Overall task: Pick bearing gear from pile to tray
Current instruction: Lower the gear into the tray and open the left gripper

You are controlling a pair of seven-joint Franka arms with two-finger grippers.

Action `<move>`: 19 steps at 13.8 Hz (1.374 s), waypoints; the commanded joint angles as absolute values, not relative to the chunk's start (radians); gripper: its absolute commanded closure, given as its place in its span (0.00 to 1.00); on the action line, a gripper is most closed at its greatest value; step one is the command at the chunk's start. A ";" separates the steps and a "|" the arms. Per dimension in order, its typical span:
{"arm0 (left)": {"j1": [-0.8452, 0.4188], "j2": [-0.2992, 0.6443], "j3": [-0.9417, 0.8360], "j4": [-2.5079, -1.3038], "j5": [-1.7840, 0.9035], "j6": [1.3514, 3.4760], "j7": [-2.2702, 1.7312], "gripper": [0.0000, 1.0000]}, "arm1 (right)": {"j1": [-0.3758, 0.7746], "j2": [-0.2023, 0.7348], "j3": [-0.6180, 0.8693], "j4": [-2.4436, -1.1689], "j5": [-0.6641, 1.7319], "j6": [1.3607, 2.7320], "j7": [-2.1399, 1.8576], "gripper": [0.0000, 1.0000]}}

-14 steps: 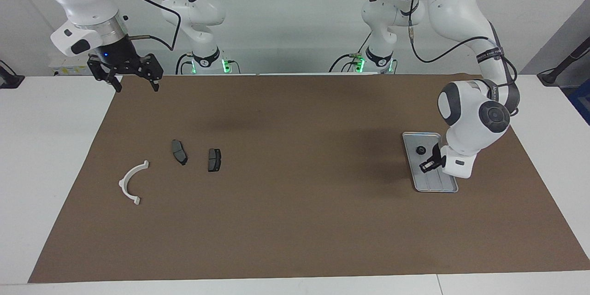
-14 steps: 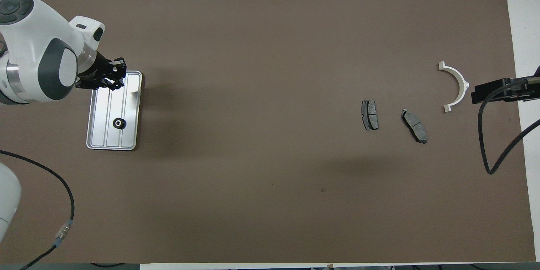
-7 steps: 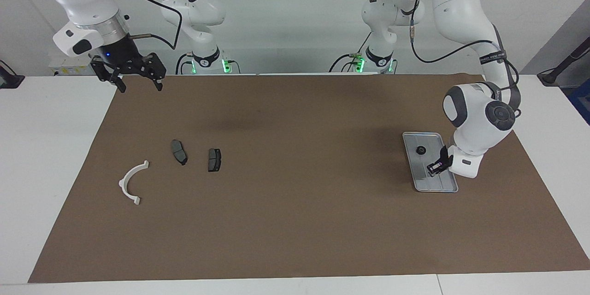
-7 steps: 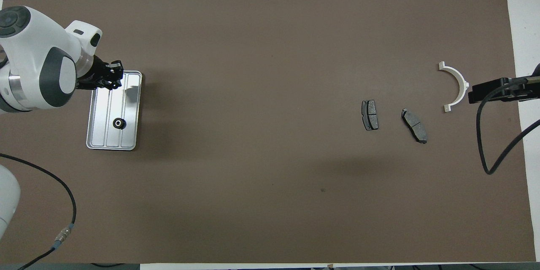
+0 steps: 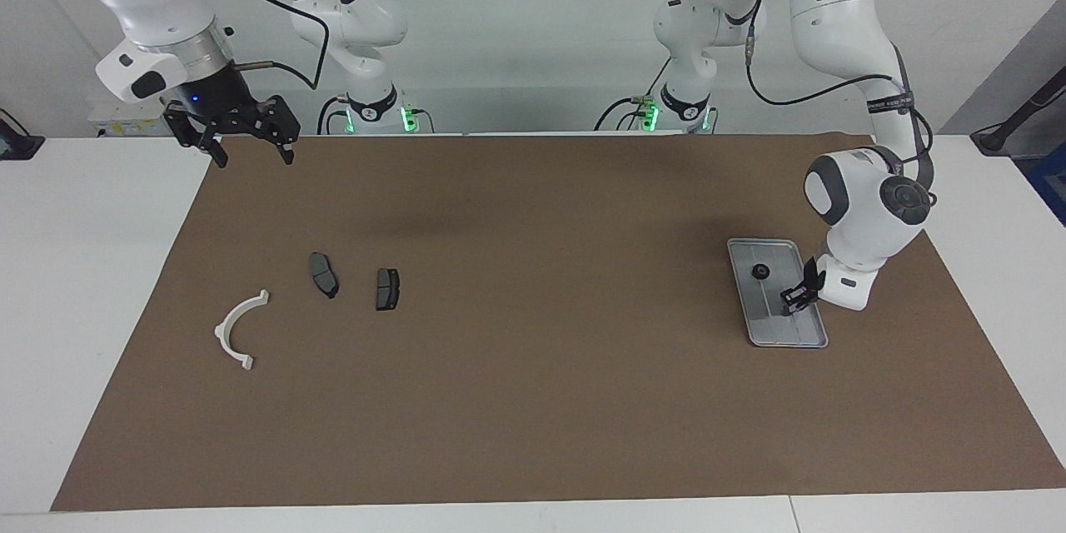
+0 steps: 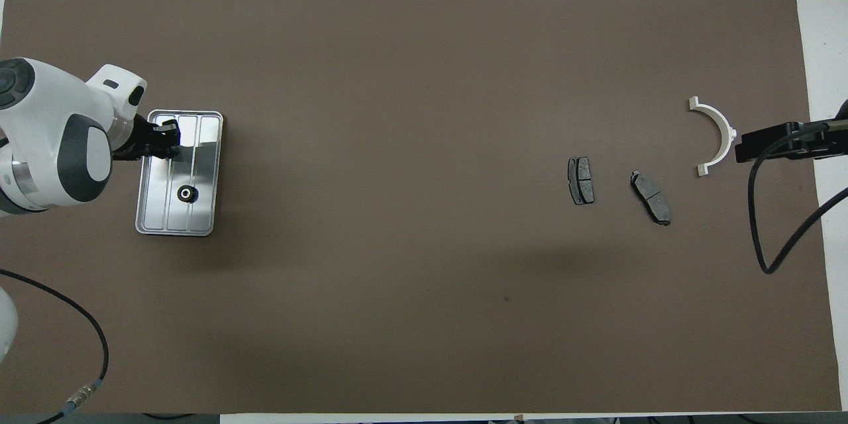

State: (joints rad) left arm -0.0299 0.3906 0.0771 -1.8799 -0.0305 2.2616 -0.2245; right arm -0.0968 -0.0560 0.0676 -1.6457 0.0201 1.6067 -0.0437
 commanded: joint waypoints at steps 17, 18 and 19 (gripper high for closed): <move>-0.017 0.054 0.071 -1.809 -0.028 1.787 -0.210 0.00 | -0.103 -0.046 0.069 -1.624 0.028 1.572 -0.044 0.00; -0.017 0.022 0.071 -1.809 -0.026 1.760 -0.210 0.00 | -0.104 -0.046 0.069 -1.623 0.028 1.572 -0.044 0.00; -0.017 -0.015 0.071 -1.809 -0.026 1.723 -0.210 0.00 | -0.104 -0.048 0.069 -1.623 0.028 1.572 -0.044 0.00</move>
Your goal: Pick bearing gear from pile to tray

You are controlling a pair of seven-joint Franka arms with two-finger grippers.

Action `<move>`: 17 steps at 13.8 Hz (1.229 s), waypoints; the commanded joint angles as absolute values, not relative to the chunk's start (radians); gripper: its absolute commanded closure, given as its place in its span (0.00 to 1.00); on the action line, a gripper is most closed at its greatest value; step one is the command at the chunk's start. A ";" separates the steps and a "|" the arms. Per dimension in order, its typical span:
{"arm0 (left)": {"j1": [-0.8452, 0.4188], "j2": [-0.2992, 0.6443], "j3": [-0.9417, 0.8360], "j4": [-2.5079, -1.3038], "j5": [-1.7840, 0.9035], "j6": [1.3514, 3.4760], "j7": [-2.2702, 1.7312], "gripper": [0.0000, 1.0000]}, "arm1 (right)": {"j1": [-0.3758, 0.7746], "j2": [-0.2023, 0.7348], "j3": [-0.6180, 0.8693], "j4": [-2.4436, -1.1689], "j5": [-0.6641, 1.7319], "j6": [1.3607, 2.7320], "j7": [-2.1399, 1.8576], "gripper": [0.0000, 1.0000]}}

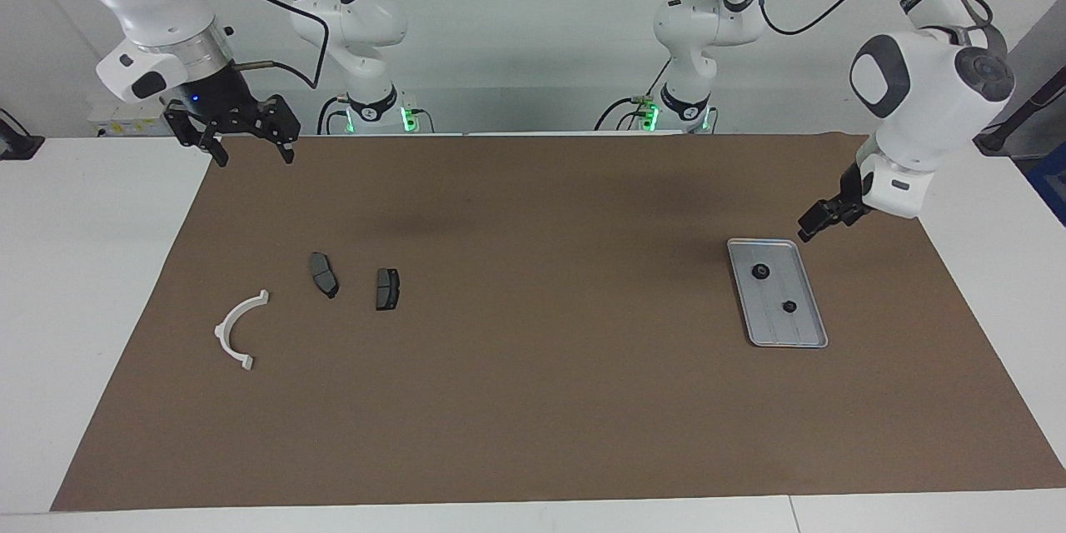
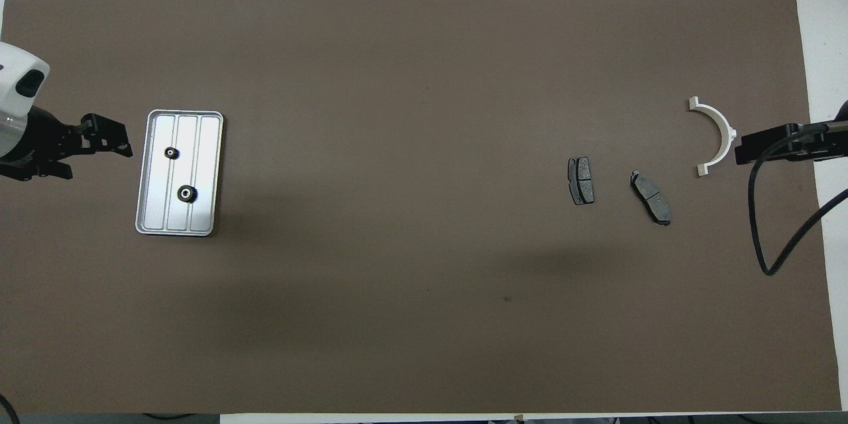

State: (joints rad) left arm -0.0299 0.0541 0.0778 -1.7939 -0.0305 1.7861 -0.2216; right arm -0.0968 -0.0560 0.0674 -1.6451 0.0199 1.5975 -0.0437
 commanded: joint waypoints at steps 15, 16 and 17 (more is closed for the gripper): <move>0.061 -0.015 -0.014 -1.727 -0.034 1.714 -0.172 0.00 | -0.104 -0.048 0.069 -1.623 0.026 1.571 -0.044 0.00; 0.063 -0.008 -0.018 -1.701 -0.034 1.697 -0.172 0.00 | -0.104 -0.046 0.069 -1.623 0.026 1.572 -0.044 0.00; 0.063 -0.008 -0.018 -1.704 -0.035 1.697 -0.169 0.00 | -0.104 -0.048 0.069 -1.623 0.026 1.572 -0.044 0.00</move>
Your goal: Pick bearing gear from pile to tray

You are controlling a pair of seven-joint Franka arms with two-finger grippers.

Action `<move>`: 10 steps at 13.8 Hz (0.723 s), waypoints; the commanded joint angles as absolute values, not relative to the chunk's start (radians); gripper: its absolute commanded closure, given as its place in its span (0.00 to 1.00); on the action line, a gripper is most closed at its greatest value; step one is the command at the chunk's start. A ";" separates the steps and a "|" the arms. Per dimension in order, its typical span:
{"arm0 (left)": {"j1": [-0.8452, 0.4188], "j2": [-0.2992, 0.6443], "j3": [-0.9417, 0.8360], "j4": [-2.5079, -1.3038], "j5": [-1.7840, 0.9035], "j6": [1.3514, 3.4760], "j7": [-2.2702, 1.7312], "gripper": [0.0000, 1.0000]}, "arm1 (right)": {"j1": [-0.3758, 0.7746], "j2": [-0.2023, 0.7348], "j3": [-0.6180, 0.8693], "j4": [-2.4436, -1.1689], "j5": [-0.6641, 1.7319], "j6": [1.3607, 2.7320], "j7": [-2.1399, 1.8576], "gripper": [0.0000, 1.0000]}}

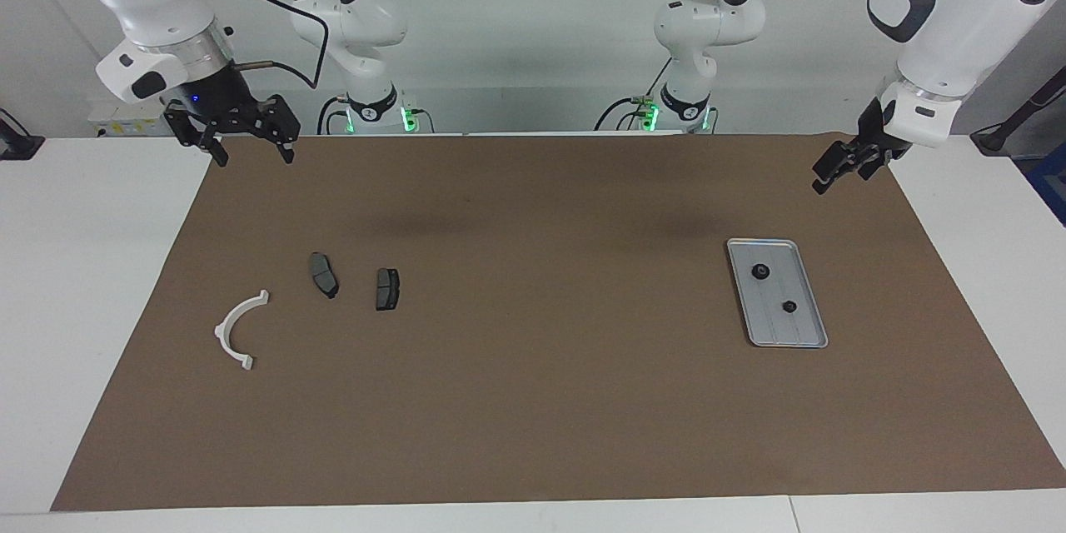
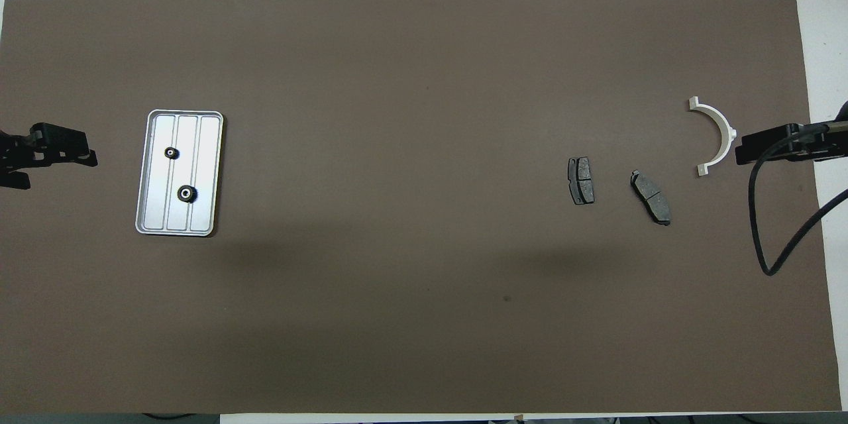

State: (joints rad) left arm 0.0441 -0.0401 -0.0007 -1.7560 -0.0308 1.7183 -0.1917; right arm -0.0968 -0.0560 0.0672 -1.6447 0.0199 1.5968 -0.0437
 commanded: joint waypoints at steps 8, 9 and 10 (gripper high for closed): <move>0.072 -0.008 -0.017 -1.712 -0.035 1.723 -0.086 0.00 | -0.104 -0.046 0.069 -1.623 0.026 1.571 -0.044 0.00; 0.072 -0.008 -0.017 -1.712 -0.035 1.723 -0.086 0.00 | -0.104 -0.048 0.069 -1.623 0.026 1.572 -0.044 0.00; 0.072 -0.008 -0.017 -1.710 -0.034 1.723 -0.083 0.00 | -0.104 -0.046 0.069 -1.623 0.026 1.572 -0.044 0.00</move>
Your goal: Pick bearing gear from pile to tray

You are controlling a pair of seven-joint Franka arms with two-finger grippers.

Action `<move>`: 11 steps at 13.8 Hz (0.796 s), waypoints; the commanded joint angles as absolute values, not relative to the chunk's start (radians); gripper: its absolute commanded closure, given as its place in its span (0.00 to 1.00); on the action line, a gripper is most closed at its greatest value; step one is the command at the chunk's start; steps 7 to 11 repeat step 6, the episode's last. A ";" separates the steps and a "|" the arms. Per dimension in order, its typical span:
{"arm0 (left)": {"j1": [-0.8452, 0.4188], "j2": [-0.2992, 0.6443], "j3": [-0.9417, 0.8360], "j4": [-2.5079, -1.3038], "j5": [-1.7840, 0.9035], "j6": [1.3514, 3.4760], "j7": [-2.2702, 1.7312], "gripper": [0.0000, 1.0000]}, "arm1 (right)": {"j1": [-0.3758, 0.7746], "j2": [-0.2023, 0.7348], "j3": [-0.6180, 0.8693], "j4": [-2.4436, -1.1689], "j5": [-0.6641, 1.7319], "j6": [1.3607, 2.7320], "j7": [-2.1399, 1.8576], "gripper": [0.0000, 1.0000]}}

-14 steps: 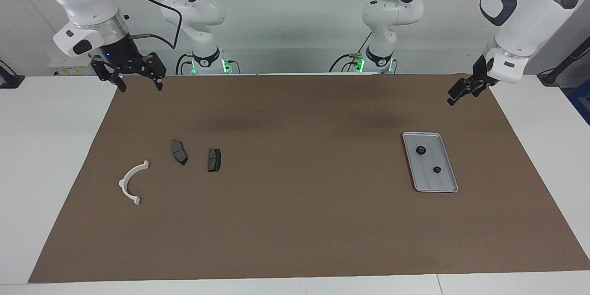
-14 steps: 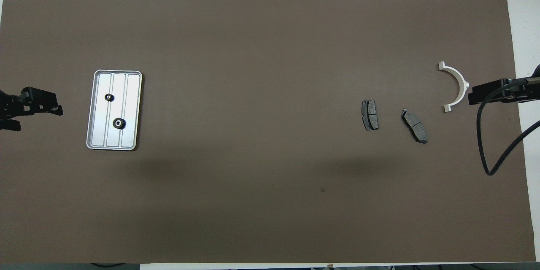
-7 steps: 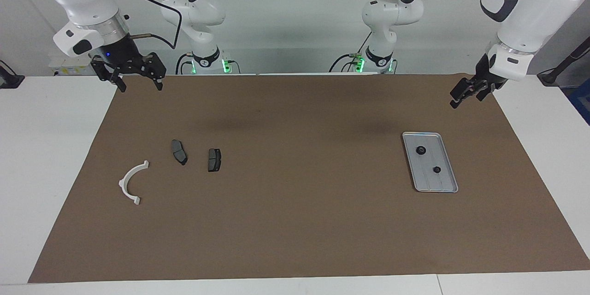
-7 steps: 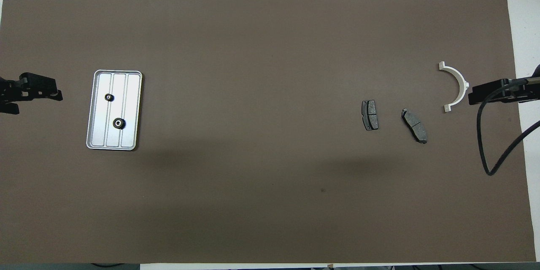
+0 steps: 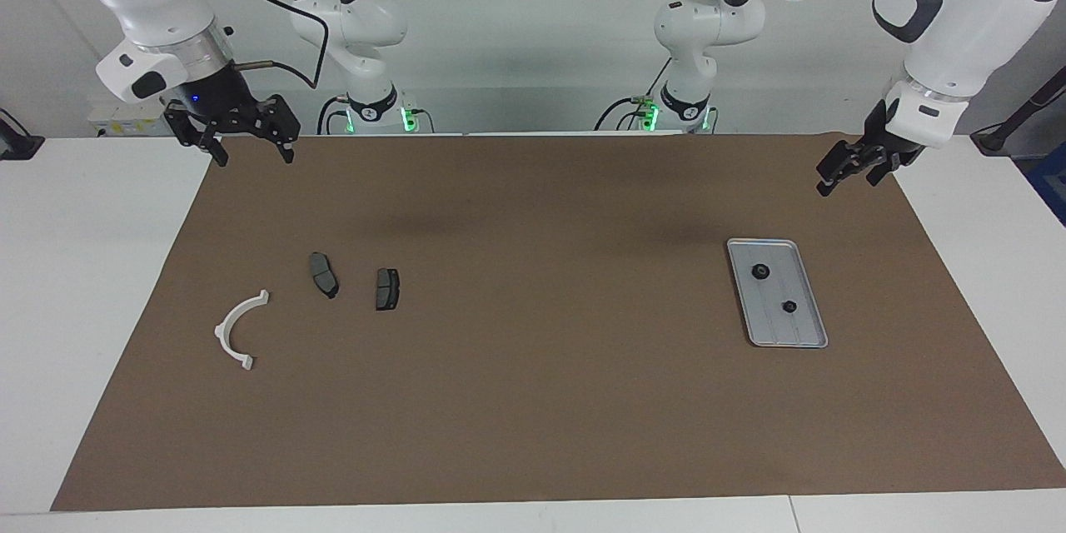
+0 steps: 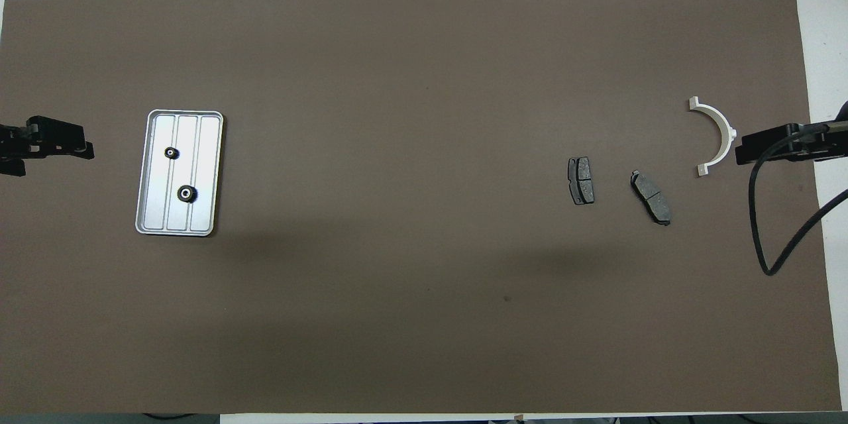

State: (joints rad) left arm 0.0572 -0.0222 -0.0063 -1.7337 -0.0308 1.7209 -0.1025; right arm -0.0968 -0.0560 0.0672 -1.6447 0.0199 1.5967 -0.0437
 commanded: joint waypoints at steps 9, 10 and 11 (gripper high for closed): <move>0.071 -0.008 -0.020 -1.698 -0.028 1.706 -0.084 0.00 | -0.104 -0.048 0.069 -1.623 0.026 1.572 -0.044 0.00; 0.071 -0.008 -0.020 -1.698 -0.028 1.706 -0.084 0.00 | -0.104 -0.048 0.069 -1.623 0.026 1.572 -0.044 0.00; 0.071 -0.008 -0.020 -1.698 -0.028 1.706 -0.084 0.00 | -0.104 -0.048 0.069 -1.623 0.026 1.572 -0.044 0.00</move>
